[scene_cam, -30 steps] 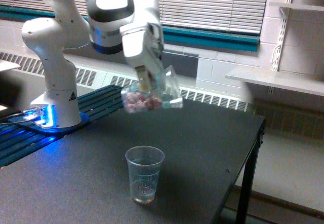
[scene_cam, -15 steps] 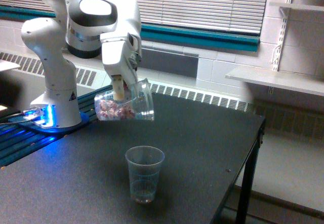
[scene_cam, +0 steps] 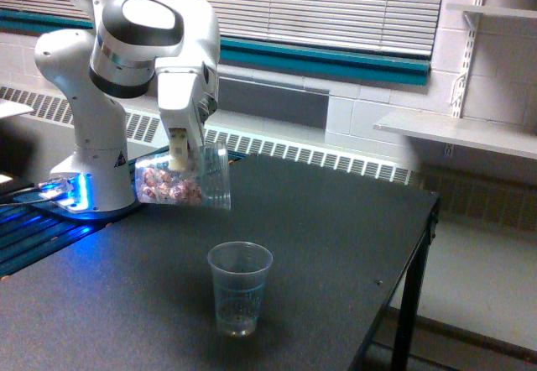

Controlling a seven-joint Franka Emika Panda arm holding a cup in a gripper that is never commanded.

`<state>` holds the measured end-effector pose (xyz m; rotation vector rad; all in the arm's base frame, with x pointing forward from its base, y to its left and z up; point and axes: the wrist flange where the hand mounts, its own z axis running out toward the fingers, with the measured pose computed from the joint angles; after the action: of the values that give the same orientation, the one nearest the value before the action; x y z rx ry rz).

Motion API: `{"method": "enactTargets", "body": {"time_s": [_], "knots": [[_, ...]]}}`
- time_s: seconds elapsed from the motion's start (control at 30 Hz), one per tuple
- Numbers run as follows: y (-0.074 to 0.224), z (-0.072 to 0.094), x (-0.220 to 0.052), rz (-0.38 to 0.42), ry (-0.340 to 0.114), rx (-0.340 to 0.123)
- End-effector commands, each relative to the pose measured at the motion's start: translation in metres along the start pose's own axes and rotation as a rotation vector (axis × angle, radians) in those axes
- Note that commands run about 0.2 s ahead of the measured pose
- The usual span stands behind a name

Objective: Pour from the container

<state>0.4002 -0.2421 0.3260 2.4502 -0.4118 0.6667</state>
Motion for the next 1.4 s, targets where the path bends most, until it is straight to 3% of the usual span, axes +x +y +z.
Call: {"method": "enactTargets", "body": {"time_s": [0.03, 0.8, 1.4], "knots": [[0.006, 0.000, 0.003, -0.076, -0.001, -0.024], [0.005, 0.001, 0.004, -0.233, -0.029, -0.090], [-0.004, -0.007, 0.019, -0.305, -0.015, -0.117]]}}
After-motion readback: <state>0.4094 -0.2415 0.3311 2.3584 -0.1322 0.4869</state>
